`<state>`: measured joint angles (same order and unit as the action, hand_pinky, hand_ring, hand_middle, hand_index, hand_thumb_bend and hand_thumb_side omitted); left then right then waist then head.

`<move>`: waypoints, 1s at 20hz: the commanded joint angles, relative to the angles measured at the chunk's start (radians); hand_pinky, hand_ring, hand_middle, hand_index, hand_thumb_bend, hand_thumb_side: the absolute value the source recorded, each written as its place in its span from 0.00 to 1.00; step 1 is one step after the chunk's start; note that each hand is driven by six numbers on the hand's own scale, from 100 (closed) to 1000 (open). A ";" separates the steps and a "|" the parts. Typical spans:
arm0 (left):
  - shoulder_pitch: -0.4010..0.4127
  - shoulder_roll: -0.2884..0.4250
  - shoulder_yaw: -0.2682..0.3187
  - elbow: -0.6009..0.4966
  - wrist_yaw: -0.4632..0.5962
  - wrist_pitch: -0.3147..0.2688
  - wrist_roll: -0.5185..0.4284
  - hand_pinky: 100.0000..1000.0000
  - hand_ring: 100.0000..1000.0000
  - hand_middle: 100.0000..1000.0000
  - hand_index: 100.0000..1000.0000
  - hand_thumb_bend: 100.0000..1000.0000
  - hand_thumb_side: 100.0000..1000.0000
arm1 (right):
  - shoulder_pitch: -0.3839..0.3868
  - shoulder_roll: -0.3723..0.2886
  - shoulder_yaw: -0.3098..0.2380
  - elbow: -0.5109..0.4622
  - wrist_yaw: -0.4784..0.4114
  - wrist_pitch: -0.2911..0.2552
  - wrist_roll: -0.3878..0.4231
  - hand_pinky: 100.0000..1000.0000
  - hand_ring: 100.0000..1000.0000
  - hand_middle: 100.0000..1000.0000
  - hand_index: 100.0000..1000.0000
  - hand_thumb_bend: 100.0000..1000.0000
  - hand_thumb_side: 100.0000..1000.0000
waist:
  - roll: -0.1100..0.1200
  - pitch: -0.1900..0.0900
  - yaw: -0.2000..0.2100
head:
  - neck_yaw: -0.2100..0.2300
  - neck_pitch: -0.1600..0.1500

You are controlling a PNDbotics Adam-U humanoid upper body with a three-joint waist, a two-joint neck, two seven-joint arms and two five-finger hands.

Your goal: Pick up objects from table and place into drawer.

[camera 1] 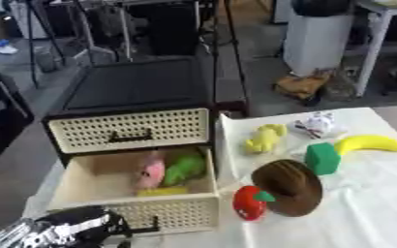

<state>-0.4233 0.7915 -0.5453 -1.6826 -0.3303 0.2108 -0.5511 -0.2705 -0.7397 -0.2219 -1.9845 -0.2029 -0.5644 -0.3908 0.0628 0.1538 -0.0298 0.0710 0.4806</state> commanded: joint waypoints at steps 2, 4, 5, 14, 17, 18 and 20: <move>-0.011 0.023 -0.013 -0.026 -0.024 -0.018 -0.030 0.00 0.12 0.09 0.77 0.00 0.58 | -0.008 -0.019 -0.012 -0.016 0.008 0.001 -0.005 0.66 0.74 0.62 0.77 0.18 1.00 | -0.003 -0.012 -0.002 | 0.006 -0.001; -0.009 0.026 -0.015 -0.027 -0.038 -0.024 -0.040 0.00 0.13 0.09 0.77 0.00 0.57 | -0.009 -0.019 -0.011 -0.016 0.008 0.002 -0.005 0.66 0.74 0.62 0.77 0.18 1.00 | -0.003 -0.012 -0.002 | 0.006 0.000; -0.006 0.028 -0.015 -0.024 -0.045 -0.025 -0.040 0.00 0.13 0.09 0.77 0.00 0.57 | -0.009 -0.019 -0.011 -0.016 0.008 0.002 -0.004 0.66 0.74 0.62 0.77 0.18 1.00 | -0.003 -0.012 -0.002 | 0.006 0.001; 0.027 0.048 -0.007 -0.024 -0.075 -0.041 -0.029 0.00 0.13 0.09 0.69 0.00 0.57 | -0.006 -0.019 -0.011 -0.016 0.012 0.003 -0.005 0.66 0.74 0.62 0.77 0.19 1.00 | -0.003 -0.012 -0.002 | 0.006 0.003; 0.037 0.051 -0.004 -0.026 -0.079 -0.042 -0.025 0.01 0.14 0.09 0.68 0.00 0.57 | -0.005 -0.017 -0.011 -0.016 0.014 0.004 -0.005 0.66 0.74 0.62 0.77 0.19 1.00 | -0.003 -0.012 -0.001 | 0.007 0.002; 0.038 0.052 -0.003 -0.028 -0.080 -0.043 -0.025 0.01 0.14 0.09 0.67 0.00 0.57 | -0.006 -0.017 -0.011 -0.016 0.014 0.004 -0.004 0.66 0.74 0.62 0.77 0.19 1.00 | -0.003 -0.012 -0.001 | 0.007 0.002; 0.040 0.053 -0.003 -0.030 -0.081 -0.044 -0.024 0.01 0.14 0.09 0.67 0.00 0.57 | -0.006 -0.017 -0.010 -0.016 0.014 0.004 -0.004 0.66 0.74 0.62 0.77 0.19 1.00 | -0.004 -0.012 0.000 | 0.008 0.000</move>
<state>-0.3862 0.8109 -0.5476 -1.7036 -0.4068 0.1718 -0.5717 -0.2687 -0.7349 -0.2221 -1.9845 -0.1951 -0.5626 -0.3941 0.0640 0.1537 -0.0309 0.0756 0.4812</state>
